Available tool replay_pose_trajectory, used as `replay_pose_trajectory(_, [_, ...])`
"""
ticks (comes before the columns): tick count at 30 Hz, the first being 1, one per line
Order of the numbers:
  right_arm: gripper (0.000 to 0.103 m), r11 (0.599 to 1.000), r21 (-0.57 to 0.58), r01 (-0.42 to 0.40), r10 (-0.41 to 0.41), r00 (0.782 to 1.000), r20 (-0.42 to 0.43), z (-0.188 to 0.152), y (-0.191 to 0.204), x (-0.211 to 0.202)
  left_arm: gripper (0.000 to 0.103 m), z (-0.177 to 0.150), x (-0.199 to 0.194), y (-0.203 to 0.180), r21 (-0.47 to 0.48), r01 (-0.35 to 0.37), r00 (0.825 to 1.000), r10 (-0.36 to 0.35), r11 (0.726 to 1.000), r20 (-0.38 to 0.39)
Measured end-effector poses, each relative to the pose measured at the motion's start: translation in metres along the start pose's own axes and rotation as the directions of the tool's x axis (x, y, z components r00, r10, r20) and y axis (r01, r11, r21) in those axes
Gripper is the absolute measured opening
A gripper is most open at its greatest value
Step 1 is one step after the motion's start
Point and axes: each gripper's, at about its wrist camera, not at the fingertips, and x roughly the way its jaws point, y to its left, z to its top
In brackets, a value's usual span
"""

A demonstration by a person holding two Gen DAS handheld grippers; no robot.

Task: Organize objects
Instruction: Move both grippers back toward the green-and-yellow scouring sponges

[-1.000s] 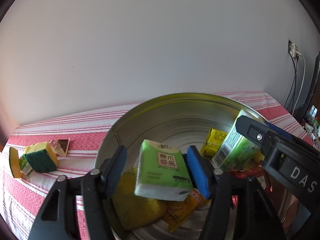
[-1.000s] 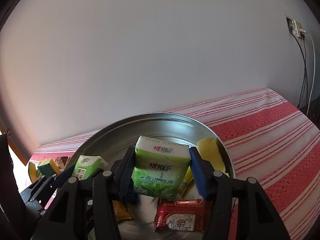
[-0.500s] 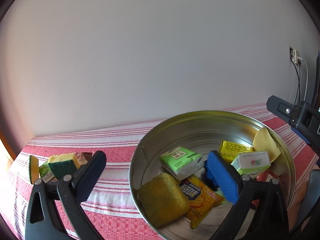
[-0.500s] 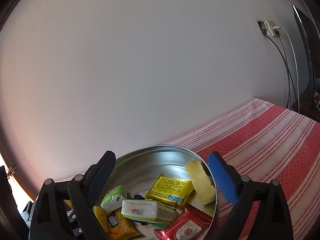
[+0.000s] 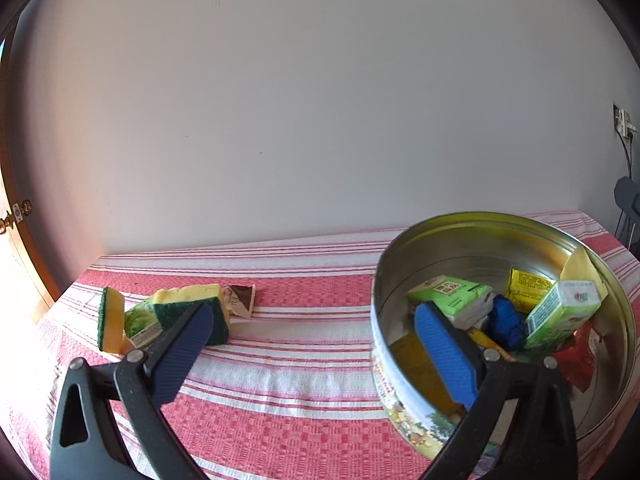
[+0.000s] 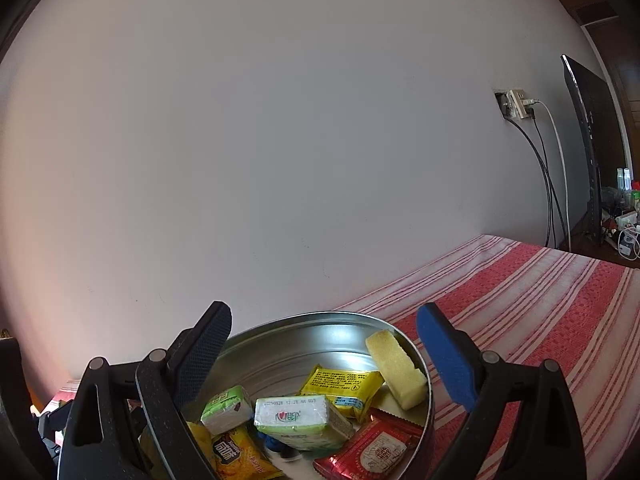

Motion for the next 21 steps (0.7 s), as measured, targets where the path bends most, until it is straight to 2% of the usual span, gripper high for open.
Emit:
replay_pose_trajectory(8, [0.095, 0.990, -0.136, 0.024, -0.018, 0.999, 0.045, -0.015, 0.036, -0.006, 0.102, -0.007, 0.002, 0.044, -0.033, -0.040, 0.999, 0.041, 0.999, 0.007])
replay_pose_trajectory(11, [0.095, 0.992, -0.119, 0.041, -0.035, 0.998, 0.050, -0.017, 0.043, -0.008, 0.102, -0.010, 0.006, 0.056, -0.038, -0.049, 0.999, 0.049, 0.998, -0.006])
replay_pose_trajectory(16, [0.095, 0.991, -0.121, 0.048, -0.048, 0.999, 0.004, -0.025, 0.061, -0.001, 0.102, -0.014, 0.016, 0.079, -0.053, -0.059, 0.998, 0.058, 0.997, -0.029])
replay_pose_trajectory(21, [0.095, 0.993, -0.120, 0.014, -0.016, 1.000, -0.020, -0.034, 0.085, 0.002, 0.102, -0.016, 0.024, 0.106, -0.082, -0.087, 0.996, 0.084, 0.993, -0.041])
